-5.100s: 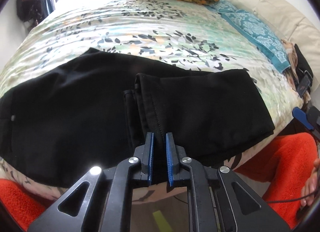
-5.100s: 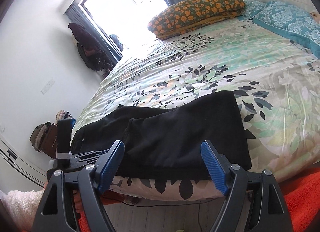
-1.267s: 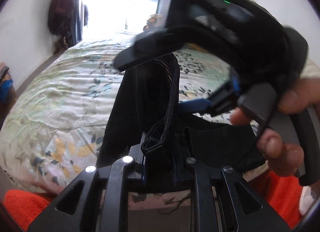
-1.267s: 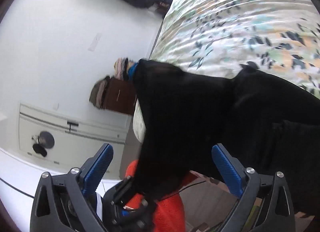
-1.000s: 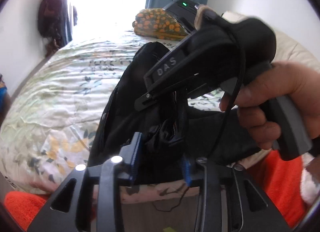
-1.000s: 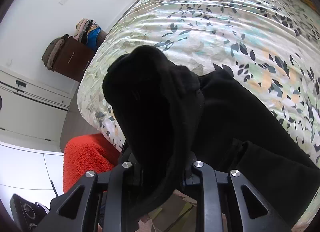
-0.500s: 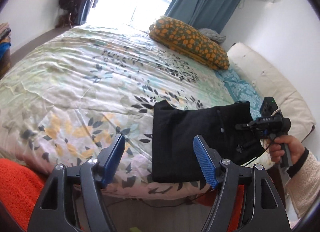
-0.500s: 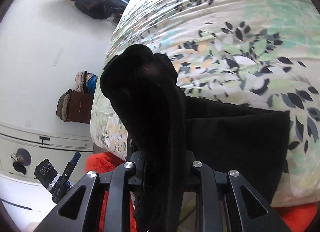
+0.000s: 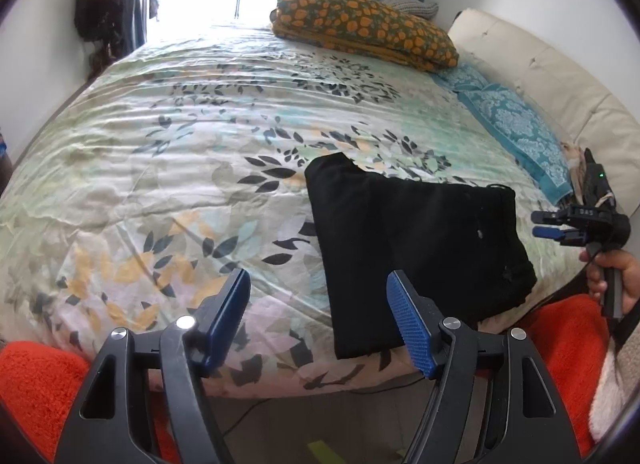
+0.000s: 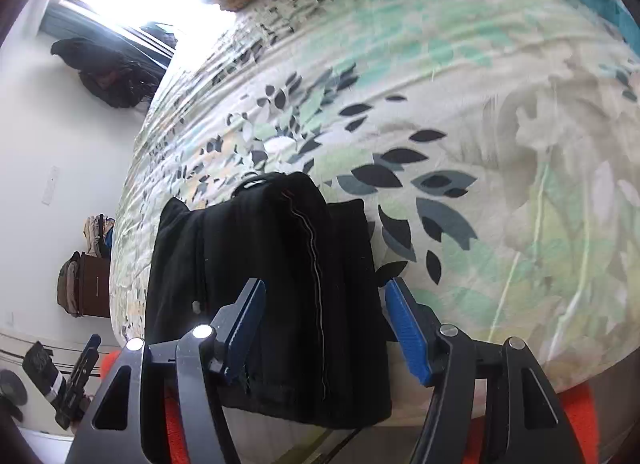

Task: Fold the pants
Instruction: 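Open the left tool and release the folded trousers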

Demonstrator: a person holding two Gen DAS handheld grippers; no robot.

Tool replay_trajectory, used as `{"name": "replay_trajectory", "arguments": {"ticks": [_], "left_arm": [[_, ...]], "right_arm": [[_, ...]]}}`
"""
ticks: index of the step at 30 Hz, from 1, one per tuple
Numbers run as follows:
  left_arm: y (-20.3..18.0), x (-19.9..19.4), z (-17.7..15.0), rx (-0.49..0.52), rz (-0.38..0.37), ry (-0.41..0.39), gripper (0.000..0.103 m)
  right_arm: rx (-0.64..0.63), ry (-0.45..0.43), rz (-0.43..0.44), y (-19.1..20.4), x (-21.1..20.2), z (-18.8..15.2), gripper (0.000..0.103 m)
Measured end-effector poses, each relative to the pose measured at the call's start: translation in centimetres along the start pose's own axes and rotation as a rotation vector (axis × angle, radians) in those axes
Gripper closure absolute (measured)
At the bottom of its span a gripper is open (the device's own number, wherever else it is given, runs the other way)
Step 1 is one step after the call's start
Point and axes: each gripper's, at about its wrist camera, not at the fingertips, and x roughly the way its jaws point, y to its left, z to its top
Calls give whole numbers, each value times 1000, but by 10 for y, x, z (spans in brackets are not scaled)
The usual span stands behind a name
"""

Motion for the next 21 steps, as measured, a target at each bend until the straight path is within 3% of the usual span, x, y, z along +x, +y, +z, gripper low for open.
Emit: {"name": "replay_trajectory", "arguments": {"ticks": [3,6,7,8,10,12,15,18,20,21], "left_arm": [[-18,22,2,54,-8,34,30],[-51,47,-1,182,-3,51,30],[-62,58,-3,225,6,73,30],[-71,72,-9,260,14,114,30],[-85,95,-24,315,40,186,29],[-94,90,-32,355,66,137,27],[-93,75,-25,343,33,143,26],[-76,54,-2,239,23,86,23],[-67,47,16,168,9,49,21],[-67,49,24,151,6,40,21]], "right_arm": [[-64,-20,69,21,-15,-24,42],[-141,9,-11,40,5,-47,52],[-172,22,-38,43,13,-54,74],[-187,47,-60,44,23,-61,86],[-213,56,-137,40,29,-74,90],[-170,45,-151,29,23,-80,90],[-134,46,-126,21,18,-81,89],[-129,3,-144,27,3,-73,70],[-131,-103,-130,38,-21,-65,58],[-140,-152,-95,46,-31,-59,58]]}}
